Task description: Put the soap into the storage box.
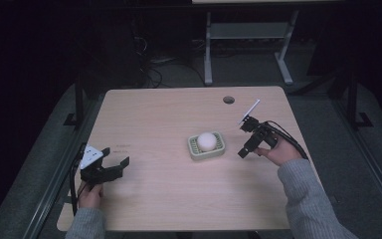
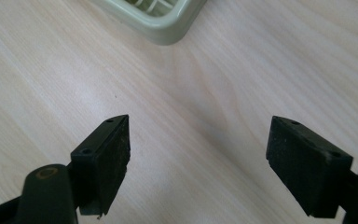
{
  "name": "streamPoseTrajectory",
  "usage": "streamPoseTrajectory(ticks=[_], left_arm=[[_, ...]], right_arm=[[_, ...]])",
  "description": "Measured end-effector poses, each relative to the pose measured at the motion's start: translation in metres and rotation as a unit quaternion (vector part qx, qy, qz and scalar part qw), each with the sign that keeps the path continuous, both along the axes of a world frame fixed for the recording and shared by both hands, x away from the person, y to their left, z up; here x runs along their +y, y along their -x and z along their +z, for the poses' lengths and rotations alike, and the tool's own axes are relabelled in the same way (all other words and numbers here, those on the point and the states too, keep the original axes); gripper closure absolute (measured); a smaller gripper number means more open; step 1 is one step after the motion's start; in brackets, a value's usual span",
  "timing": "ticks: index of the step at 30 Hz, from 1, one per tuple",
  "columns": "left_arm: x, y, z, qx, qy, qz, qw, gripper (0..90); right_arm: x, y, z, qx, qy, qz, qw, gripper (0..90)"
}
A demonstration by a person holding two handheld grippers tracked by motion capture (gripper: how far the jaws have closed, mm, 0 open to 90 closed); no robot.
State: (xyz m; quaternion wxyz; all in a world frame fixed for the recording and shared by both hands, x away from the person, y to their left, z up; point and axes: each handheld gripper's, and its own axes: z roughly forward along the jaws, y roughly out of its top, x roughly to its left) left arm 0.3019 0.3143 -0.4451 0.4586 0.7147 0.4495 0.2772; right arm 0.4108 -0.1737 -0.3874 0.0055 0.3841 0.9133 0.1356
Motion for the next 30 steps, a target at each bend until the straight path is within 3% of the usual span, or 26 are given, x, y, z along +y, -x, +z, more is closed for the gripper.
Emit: streamPoseTrajectory(ticks=[30], left_arm=[[-0.001,0.0,0.0,0.002,-0.004,-0.003,1.0,14.8]], right_arm=[[-0.048,0.038,-0.015,-0.006,-0.015,-0.03,0.9994,21.2]])
